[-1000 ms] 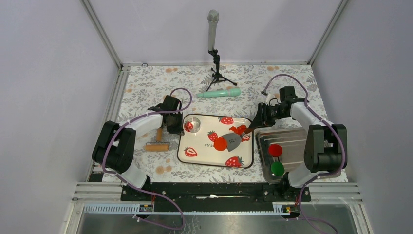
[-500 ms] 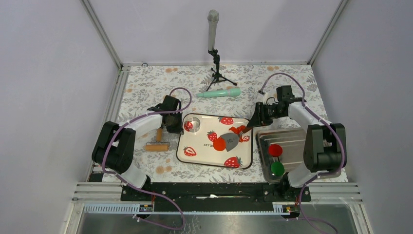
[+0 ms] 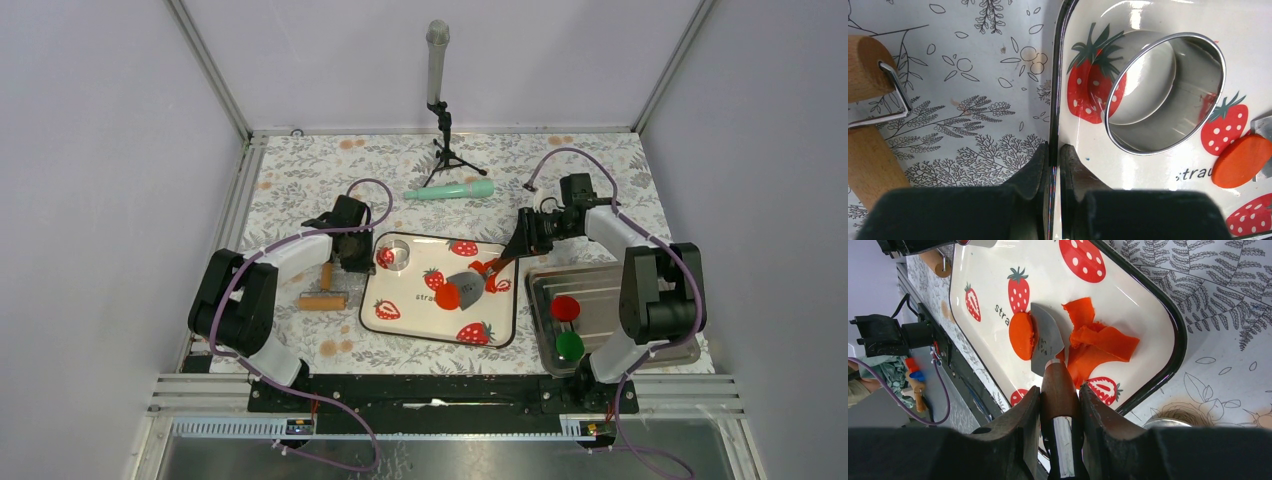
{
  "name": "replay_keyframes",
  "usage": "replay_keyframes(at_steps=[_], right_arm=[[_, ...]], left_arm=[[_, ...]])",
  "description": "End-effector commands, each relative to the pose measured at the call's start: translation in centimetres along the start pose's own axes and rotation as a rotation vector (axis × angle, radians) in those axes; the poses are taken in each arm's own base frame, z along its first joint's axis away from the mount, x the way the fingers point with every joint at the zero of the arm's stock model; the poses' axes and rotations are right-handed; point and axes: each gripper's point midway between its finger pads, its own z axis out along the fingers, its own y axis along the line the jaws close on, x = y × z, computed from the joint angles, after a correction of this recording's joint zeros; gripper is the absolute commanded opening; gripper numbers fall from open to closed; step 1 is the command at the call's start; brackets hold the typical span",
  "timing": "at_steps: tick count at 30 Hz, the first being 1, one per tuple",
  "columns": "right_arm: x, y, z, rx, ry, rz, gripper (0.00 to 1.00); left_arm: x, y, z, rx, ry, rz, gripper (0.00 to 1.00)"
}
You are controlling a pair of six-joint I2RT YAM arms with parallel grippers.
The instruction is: Roll out the dumpling wrappers from the dough
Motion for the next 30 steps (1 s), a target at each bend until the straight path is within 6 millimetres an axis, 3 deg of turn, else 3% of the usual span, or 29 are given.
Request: replay_keyframes(at_steps=[1, 9, 17, 30], right_arm=[[-0.4, -1.6, 1.4, 0.091, 0.012, -0.076, 0.0], [-0.5, -0.7, 0.8, 0.085, 0.022, -0.106, 0.0], [-1.8, 3.1, -1.6, -0.012, -0.038, -0.105, 0.0], [-2.6, 6.0, -3.1, -0.088, -0.073, -0.081, 0.0]], left_arm=[[0.4, 0.2, -0.1, -0.006, -0.005, 0.009, 0.0], [0.3, 0.2, -0.3, -0.001, -0.013, 0.009, 0.0], [0.2, 0.2, -0.4, -0.002, -0.022, 0.008, 0.0], [0.2, 0.4, -0.3, -0.003, -0.018, 0.0, 0.0]])
